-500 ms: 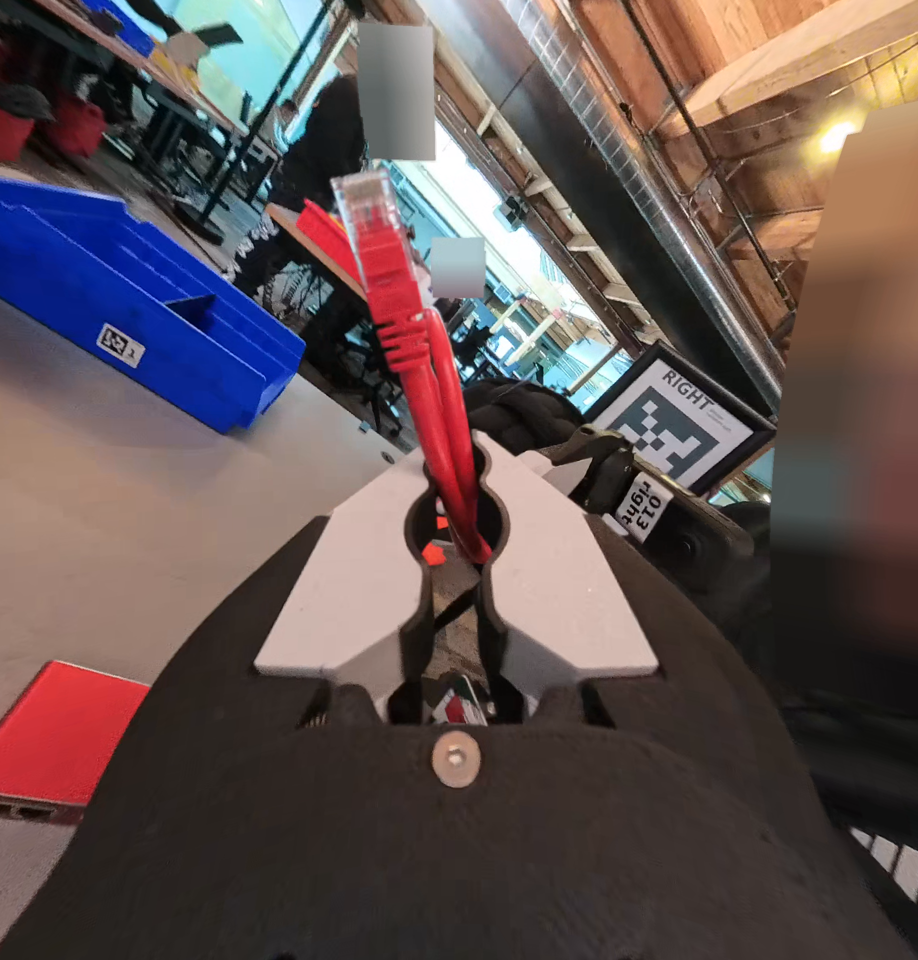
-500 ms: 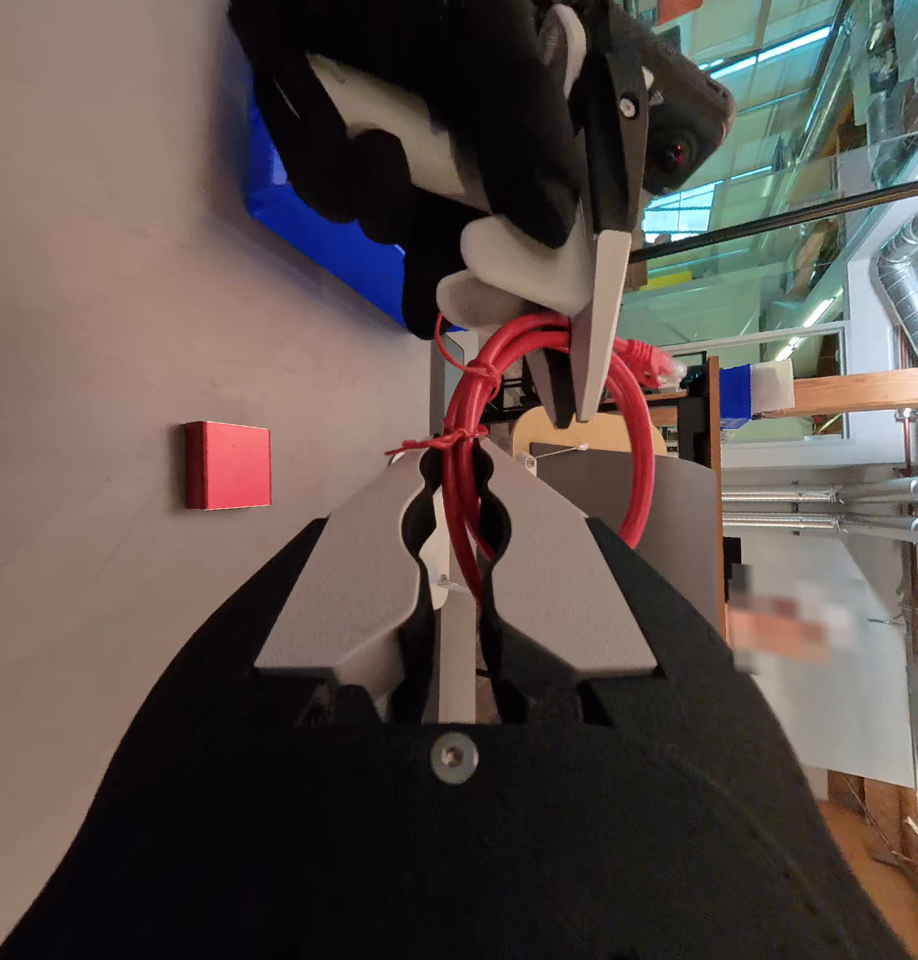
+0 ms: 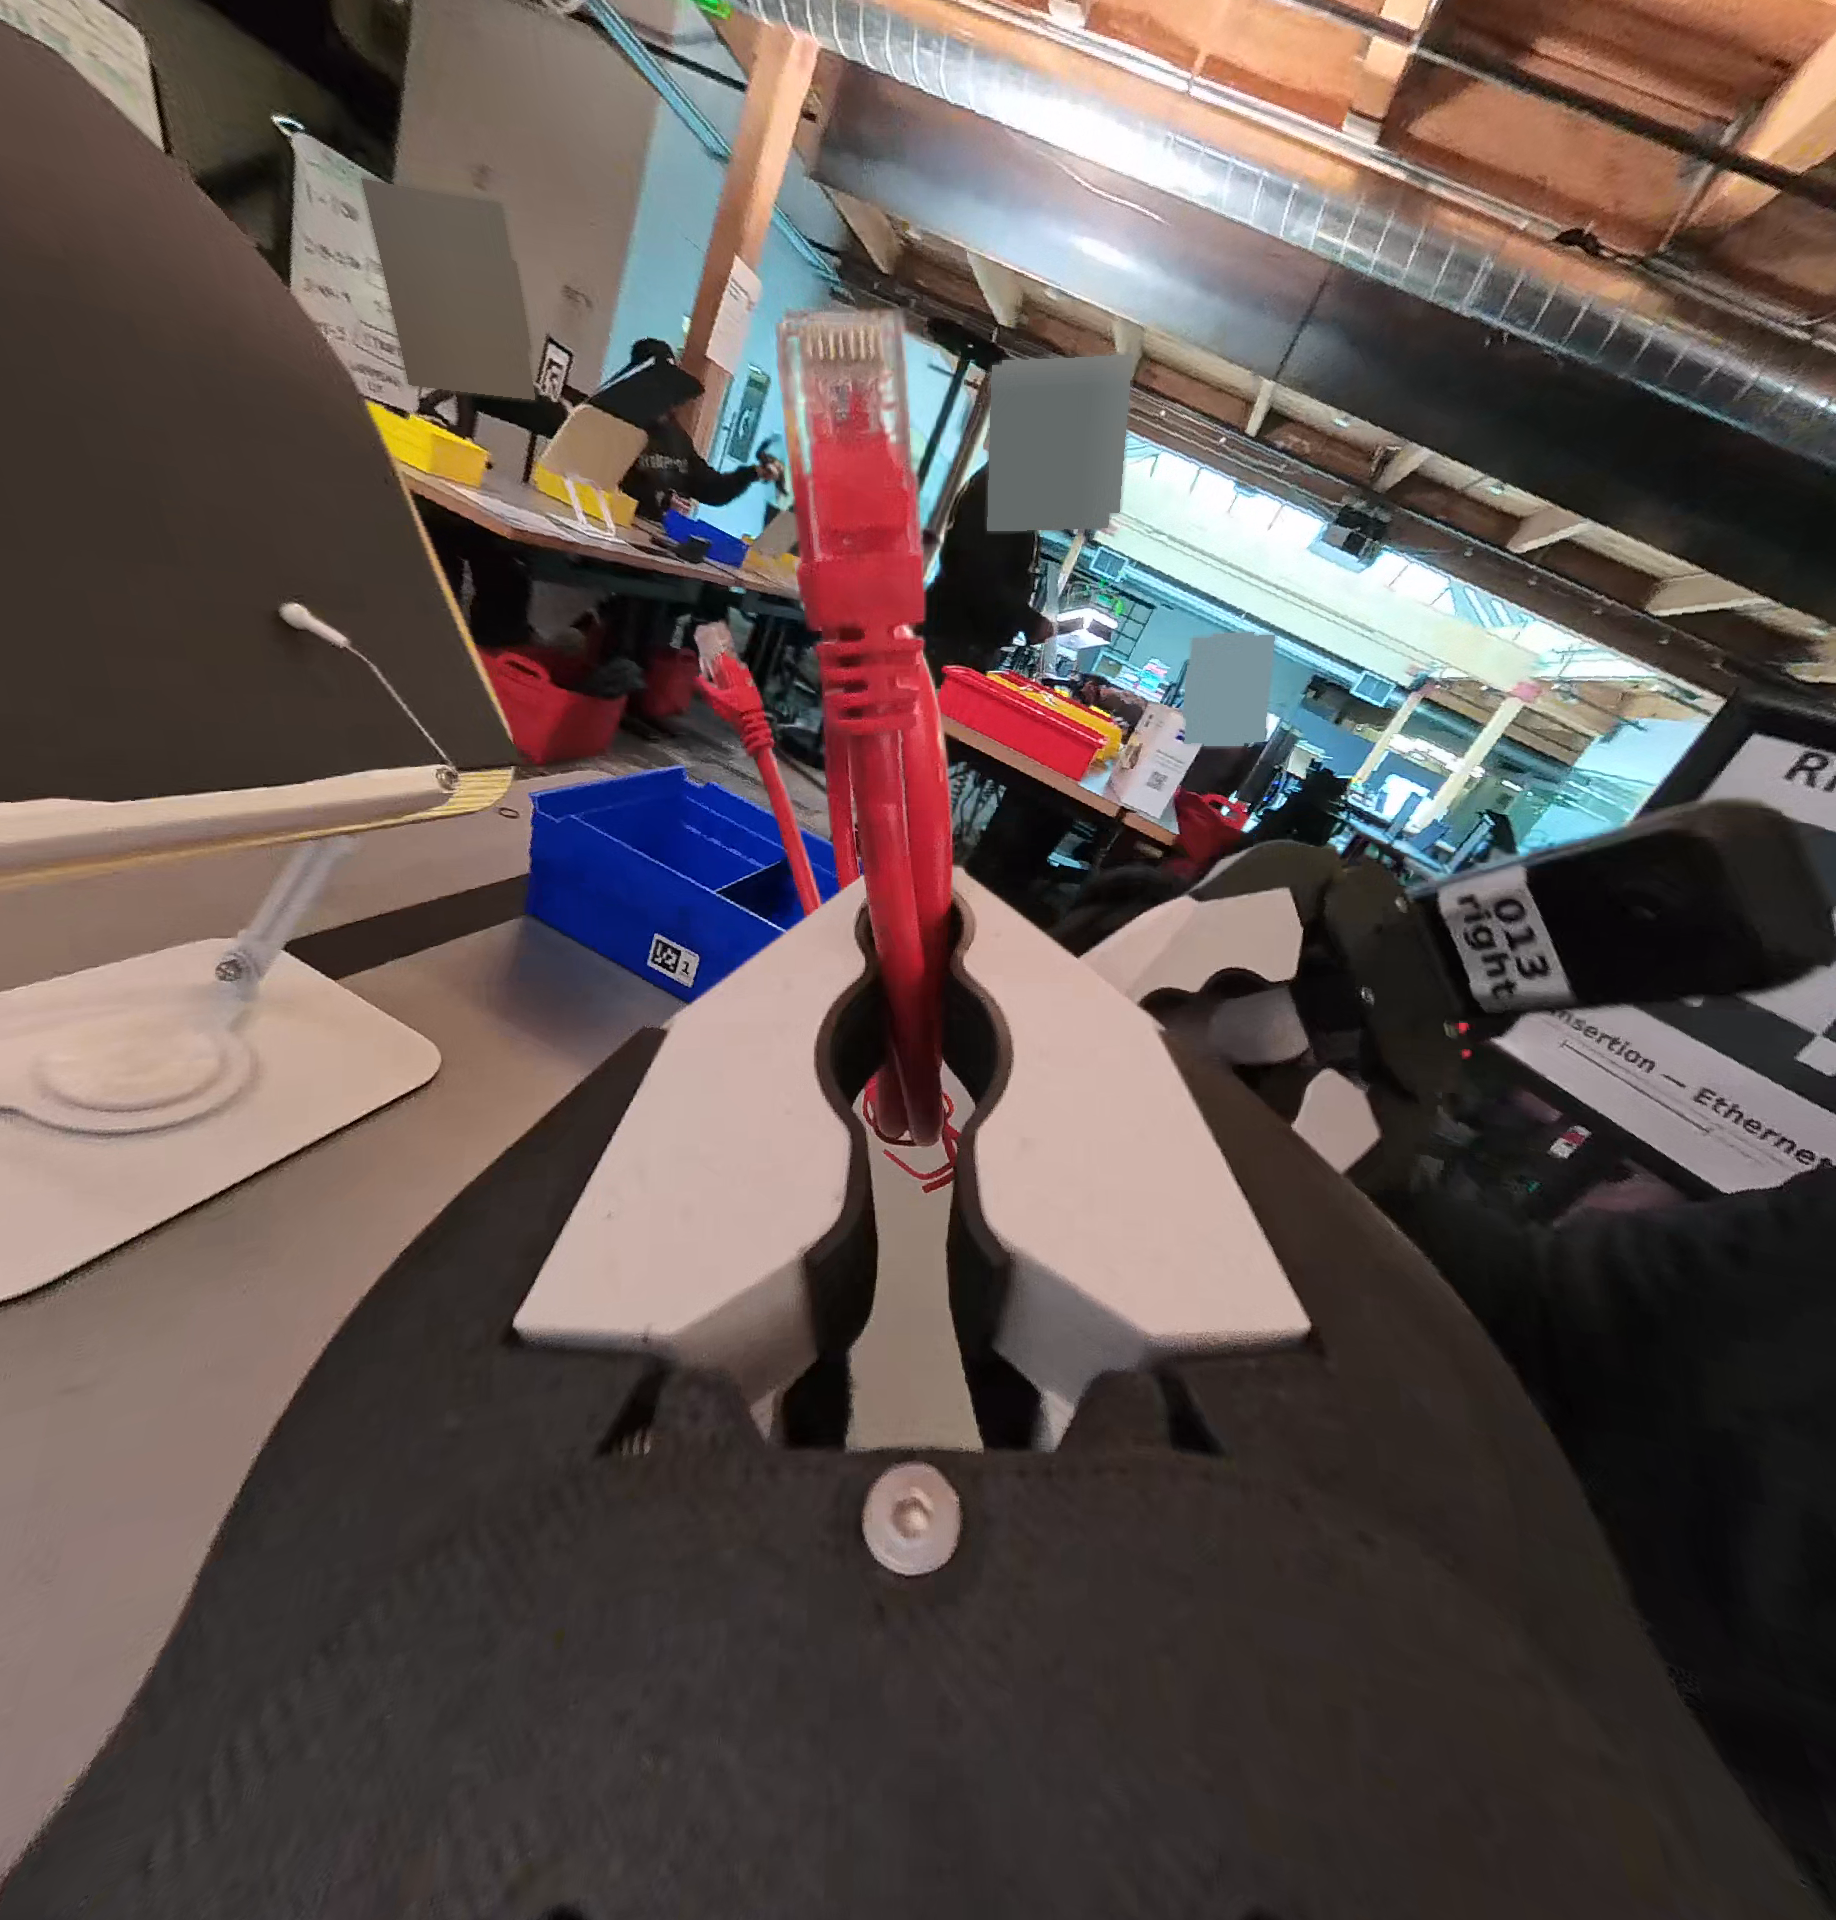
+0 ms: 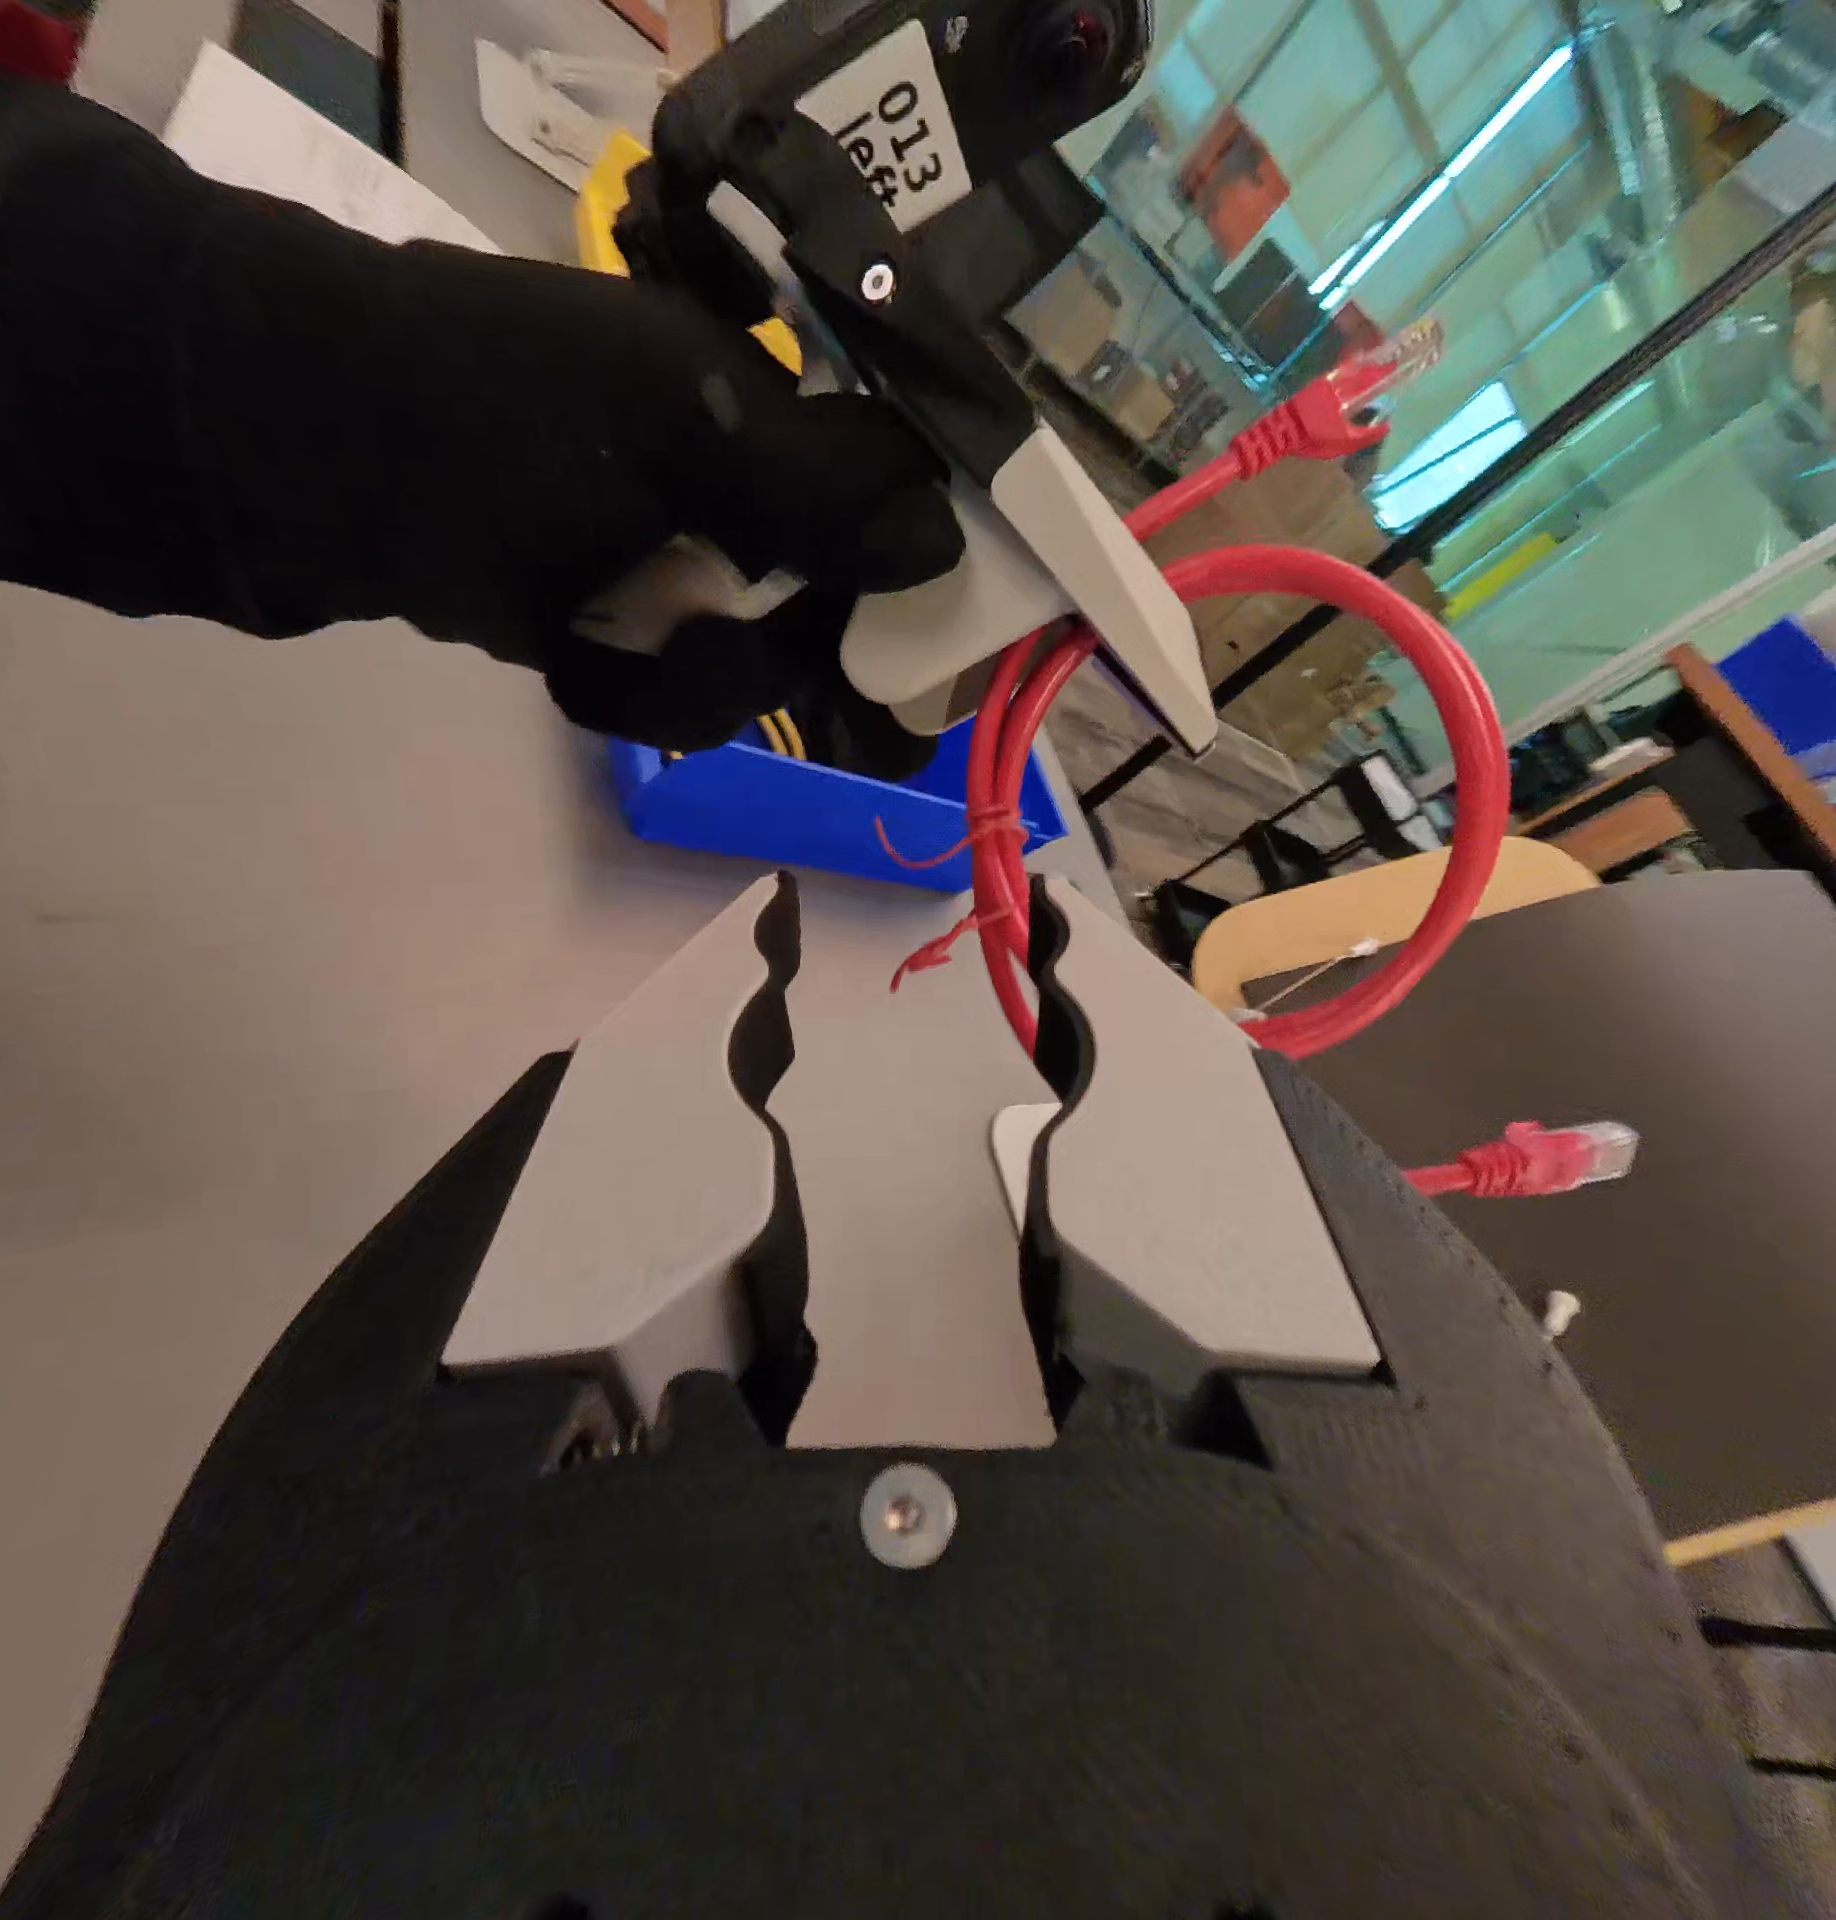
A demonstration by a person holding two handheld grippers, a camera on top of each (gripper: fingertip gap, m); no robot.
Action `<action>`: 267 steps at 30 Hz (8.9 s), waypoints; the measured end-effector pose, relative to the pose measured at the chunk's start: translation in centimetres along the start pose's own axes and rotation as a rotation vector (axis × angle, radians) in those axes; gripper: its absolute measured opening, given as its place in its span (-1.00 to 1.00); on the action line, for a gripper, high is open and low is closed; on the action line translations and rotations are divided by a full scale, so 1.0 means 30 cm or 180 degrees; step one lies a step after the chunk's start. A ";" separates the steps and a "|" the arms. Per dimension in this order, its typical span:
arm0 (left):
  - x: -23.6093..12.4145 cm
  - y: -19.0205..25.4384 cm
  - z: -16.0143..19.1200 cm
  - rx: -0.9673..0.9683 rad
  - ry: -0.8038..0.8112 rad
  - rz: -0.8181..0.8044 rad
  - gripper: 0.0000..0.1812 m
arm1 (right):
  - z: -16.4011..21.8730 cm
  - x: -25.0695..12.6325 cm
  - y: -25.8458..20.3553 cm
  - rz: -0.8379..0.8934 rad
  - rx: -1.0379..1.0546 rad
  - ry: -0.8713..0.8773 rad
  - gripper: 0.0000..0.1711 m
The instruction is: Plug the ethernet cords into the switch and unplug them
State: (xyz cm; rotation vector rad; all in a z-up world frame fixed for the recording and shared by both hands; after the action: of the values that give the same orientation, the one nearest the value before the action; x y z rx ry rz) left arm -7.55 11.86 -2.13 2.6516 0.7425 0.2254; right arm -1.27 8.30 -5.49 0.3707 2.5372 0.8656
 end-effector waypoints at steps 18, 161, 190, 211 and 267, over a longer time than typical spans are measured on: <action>0.030 0.023 0.023 -0.0190 -0.0004 0.0119 -0.99 | -0.001 0.035 -0.012 0.0638 -0.0761 -0.0118 -0.68; 0.062 0.160 0.041 0.0596 -0.0425 0.0292 -1.00 | -0.061 -0.042 -0.050 -0.0119 -0.0308 -0.0210 -1.00; -0.049 0.201 -0.128 0.1407 0.0697 -0.0570 -1.00 | -0.151 -0.042 -0.039 -0.0960 0.1668 0.0545 -0.95; -0.013 0.264 -0.102 0.2221 0.0509 -0.0949 -1.00 | -0.126 -0.013 0.005 -0.1396 0.3138 0.1337 -1.00; 0.044 0.131 -0.013 0.2015 -0.0067 -0.1368 -1.00 | -0.056 0.036 0.002 -0.0224 0.1683 0.0502 -0.95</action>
State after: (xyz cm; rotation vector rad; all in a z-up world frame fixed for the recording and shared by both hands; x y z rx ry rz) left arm -4.69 9.57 -0.13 2.9428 1.5594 -0.1888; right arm -3.00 7.89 -4.60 0.3780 2.8857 0.1887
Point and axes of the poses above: each gripper's, where its closed fingertips meet, x out along the fingers, z out of its underside, y = z × x across the jaws, the point moved 3 cm from there along -x, back along the fingers, and after that the axes turned 4 degrees about -y, right-handed, at the moved point
